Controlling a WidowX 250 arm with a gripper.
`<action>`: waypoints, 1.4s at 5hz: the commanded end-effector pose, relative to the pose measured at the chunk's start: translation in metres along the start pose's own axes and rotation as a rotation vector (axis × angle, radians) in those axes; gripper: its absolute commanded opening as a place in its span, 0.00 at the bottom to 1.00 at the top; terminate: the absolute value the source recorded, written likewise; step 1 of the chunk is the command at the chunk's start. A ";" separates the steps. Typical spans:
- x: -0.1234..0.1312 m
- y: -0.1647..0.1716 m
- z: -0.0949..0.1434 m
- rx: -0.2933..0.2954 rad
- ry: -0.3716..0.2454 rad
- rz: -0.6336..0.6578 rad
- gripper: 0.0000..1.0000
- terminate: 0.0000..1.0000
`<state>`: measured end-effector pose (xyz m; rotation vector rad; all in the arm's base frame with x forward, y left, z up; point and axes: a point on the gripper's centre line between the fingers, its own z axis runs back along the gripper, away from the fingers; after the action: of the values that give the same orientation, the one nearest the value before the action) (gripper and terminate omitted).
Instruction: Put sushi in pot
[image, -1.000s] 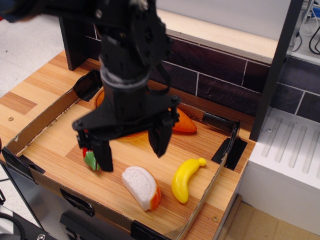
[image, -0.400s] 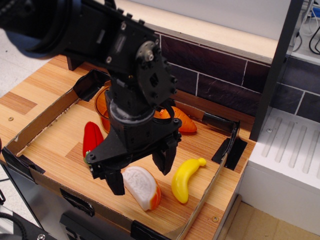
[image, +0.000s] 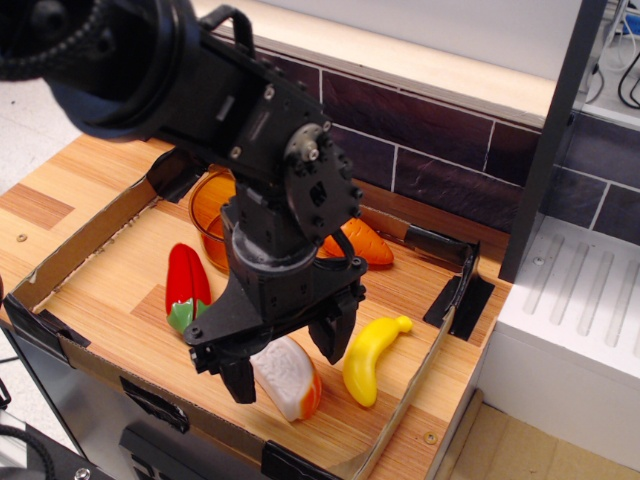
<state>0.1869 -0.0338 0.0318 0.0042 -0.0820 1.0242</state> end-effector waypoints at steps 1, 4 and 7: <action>0.003 -0.005 -0.009 -0.001 -0.026 -0.006 1.00 0.00; 0.004 -0.003 -0.015 0.001 -0.027 -0.035 0.00 0.00; 0.034 -0.022 0.066 -0.128 -0.036 0.080 0.00 0.00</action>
<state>0.2108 -0.0156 0.0910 -0.0728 -0.1417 1.1067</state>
